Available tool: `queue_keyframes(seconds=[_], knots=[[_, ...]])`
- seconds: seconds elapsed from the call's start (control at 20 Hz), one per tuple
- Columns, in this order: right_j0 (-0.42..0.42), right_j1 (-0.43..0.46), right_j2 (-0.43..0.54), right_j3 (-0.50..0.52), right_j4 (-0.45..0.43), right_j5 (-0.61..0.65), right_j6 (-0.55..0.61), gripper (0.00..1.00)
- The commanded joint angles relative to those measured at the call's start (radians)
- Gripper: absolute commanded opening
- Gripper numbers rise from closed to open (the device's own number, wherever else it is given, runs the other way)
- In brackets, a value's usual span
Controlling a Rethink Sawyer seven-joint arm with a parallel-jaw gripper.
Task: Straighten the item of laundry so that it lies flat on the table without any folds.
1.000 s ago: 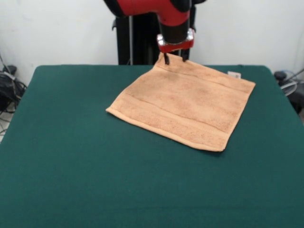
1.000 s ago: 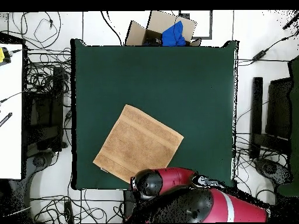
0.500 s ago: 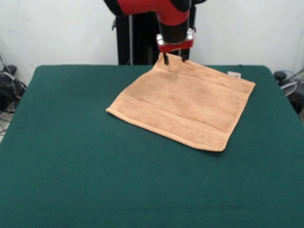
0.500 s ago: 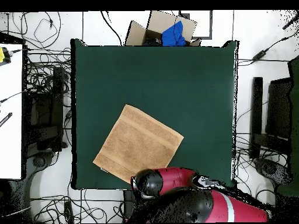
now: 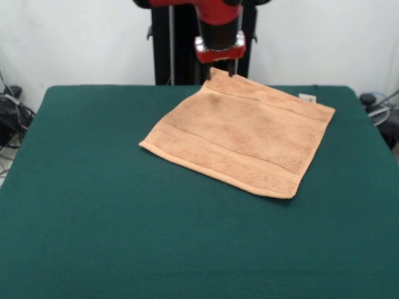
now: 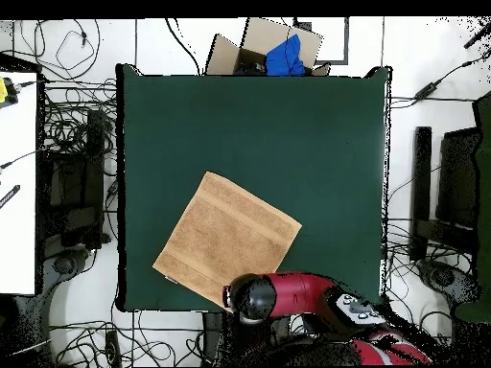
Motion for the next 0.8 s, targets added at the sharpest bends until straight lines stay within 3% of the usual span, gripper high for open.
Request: queue_keyframes(seconds=[0.05,0.8], knots=[[-0.027,0.081,0.054,-0.088,-0.035,0.042,-0.007,1.0],[-0.008,0.188,0.074,-0.127,-0.048,-0.028,0.02,1.0]])
